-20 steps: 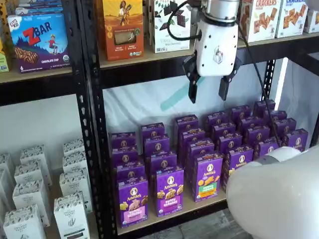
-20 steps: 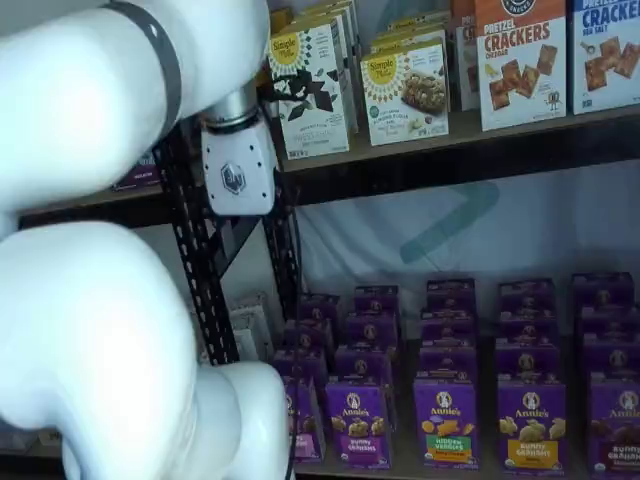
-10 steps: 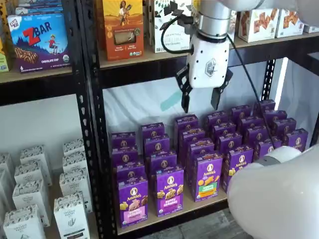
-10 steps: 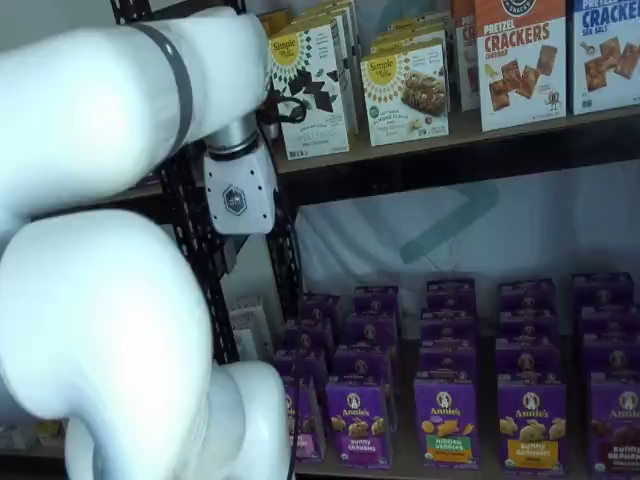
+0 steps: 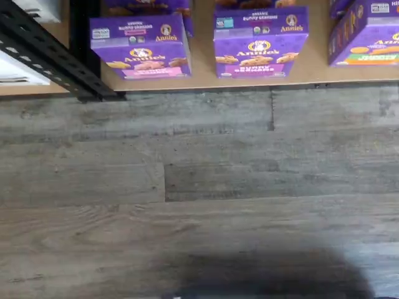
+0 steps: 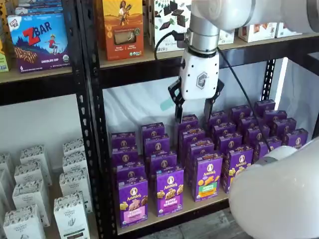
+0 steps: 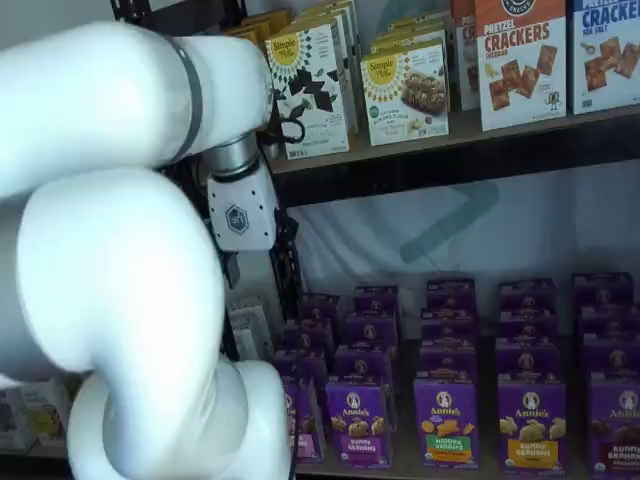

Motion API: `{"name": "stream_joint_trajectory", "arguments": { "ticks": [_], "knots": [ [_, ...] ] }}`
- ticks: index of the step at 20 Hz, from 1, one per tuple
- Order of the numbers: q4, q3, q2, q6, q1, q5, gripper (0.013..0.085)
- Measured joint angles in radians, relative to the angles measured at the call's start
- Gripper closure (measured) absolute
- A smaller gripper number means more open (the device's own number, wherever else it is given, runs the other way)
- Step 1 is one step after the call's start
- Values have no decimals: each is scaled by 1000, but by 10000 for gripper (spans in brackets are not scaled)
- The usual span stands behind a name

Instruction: Pick up the purple box with a pink patch in the middle, on the bottom shelf, the first box from the left

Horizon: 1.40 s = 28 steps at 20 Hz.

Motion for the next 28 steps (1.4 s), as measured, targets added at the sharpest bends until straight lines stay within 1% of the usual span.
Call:
{"name": "stream_joint_trajectory", "arguments": {
  "ticks": [4, 6, 9, 13, 17, 20, 24, 26, 28],
  "knots": [
    [-9, 23, 43, 14, 12, -59, 130],
    [-1, 31, 64, 10, 12, -81, 130],
    [-24, 32, 103, 26, 19, -98, 130],
    [-20, 43, 145, 15, 10, -140, 130],
    [-8, 64, 186, -2, -1, -206, 130],
    [-35, 68, 222, 15, 4, -235, 130],
    [-48, 93, 251, 22, 3, -322, 130],
    [-67, 98, 269, 36, 5, -354, 130],
    [-63, 100, 288, 32, 4, -379, 130]
  ]
}}
